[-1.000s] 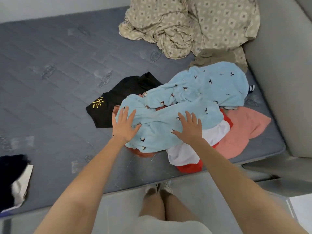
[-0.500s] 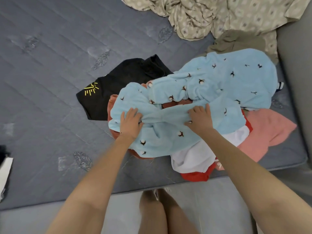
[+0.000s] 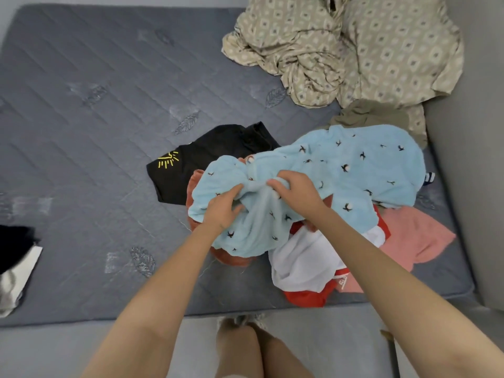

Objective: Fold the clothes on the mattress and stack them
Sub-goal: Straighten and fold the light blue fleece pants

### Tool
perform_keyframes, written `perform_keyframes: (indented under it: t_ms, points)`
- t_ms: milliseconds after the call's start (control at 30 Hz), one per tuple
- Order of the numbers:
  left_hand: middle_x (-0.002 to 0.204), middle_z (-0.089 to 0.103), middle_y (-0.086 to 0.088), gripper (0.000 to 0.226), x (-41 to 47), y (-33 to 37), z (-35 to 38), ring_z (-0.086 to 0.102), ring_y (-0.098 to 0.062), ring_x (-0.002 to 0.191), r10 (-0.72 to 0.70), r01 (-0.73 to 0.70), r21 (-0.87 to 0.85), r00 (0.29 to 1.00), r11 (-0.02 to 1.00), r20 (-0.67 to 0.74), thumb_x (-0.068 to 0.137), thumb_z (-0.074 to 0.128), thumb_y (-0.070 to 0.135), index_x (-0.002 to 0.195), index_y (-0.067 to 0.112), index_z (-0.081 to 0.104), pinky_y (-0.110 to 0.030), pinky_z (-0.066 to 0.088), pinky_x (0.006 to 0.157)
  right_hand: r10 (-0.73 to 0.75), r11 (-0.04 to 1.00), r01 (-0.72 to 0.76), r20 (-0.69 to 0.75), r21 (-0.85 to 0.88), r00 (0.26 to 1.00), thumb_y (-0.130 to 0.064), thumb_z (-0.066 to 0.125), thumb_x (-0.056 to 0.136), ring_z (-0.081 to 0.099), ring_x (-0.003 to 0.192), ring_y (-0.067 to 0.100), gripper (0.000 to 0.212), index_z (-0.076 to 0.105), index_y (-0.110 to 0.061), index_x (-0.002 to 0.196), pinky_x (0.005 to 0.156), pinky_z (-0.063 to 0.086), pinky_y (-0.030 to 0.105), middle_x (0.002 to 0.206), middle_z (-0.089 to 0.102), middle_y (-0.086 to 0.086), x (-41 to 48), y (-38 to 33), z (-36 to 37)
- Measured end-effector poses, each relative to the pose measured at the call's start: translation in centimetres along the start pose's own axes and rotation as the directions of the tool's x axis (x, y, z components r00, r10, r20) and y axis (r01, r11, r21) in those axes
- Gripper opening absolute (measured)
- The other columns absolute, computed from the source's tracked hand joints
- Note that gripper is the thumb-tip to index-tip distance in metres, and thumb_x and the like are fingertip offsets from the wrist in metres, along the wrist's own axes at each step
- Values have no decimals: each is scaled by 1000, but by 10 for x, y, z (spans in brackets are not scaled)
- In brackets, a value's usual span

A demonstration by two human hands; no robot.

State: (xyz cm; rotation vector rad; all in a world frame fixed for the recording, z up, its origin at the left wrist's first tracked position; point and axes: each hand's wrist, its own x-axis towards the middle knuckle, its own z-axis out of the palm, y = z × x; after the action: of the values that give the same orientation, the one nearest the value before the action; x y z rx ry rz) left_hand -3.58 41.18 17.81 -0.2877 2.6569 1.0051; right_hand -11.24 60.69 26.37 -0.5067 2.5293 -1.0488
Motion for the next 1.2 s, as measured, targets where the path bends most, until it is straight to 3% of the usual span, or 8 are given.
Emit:
perform_keyframes:
  t_ms: [100,200,300,467,533,700,867,1200]
  points:
    - [142,50,-7,48,-4,20,-21,48,-23,127,-34,28,-67,995,997,-95,99,52,32,143,15,43,-33,33,111,-106,993,108,-46,49,993,-28,61,96,42,55,4,43,38,-22,60,57,31,16,56,39,-9,-4,-46,-11]
    - [109,66,-12,22,-10,36,-57,58,-24,94,-53,18,-156,974,988,-221,99,50,20,112,7,61,-39,44,94,-169,984,173,-90,42,982,-29,62,95,46,58,5,41,42,-22,59,58,35,20,55,43,-8,-8,-83,-25]
    - [79,61,-15,13,-26,38,-99,50,-23,70,-83,-13,-298,948,955,-307,96,49,15,86,8,54,-42,45,72,-168,985,171,-145,9,975,-32,61,94,44,57,9,41,45,-16,61,59,36,29,56,43,-7,-12,-110,-36]
    - [74,61,-17,15,-69,21,-168,47,-16,67,-83,-82,-376,912,923,-402,95,55,15,84,6,57,-32,40,64,-107,994,113,-227,13,968,-36,60,94,49,61,10,38,49,-21,61,61,38,34,59,50,-7,-20,-152,-33]
    - [67,57,-7,15,-86,13,-198,46,-14,64,-52,-129,-367,894,921,-445,94,59,16,81,10,58,-25,37,60,-96,992,115,-260,58,961,-37,60,95,43,56,8,42,43,-18,61,59,34,33,56,44,-7,-23,-174,-23]
    - [68,55,-6,22,-134,-10,-266,45,-11,63,21,-242,-353,848,904,-529,93,62,22,82,2,61,-14,37,59,-100,980,154,-351,130,931,-35,58,95,34,50,6,46,35,-17,60,53,27,25,52,37,-8,-35,-244,15]
    - [64,48,7,26,-189,-47,-316,39,-4,59,84,-338,-345,810,876,-580,94,60,26,77,7,59,-14,36,58,-77,970,165,-418,178,905,-35,57,95,32,52,6,44,36,-15,61,52,27,24,56,35,-3,-52,-315,64]
    - [64,45,10,27,-251,-115,-394,39,-1,58,172,-384,-257,791,887,-588,94,60,23,76,4,56,-12,35,60,-88,962,192,-443,195,892,-31,55,98,28,54,8,45,33,-13,62,53,26,24,58,31,-2,-79,-412,143]
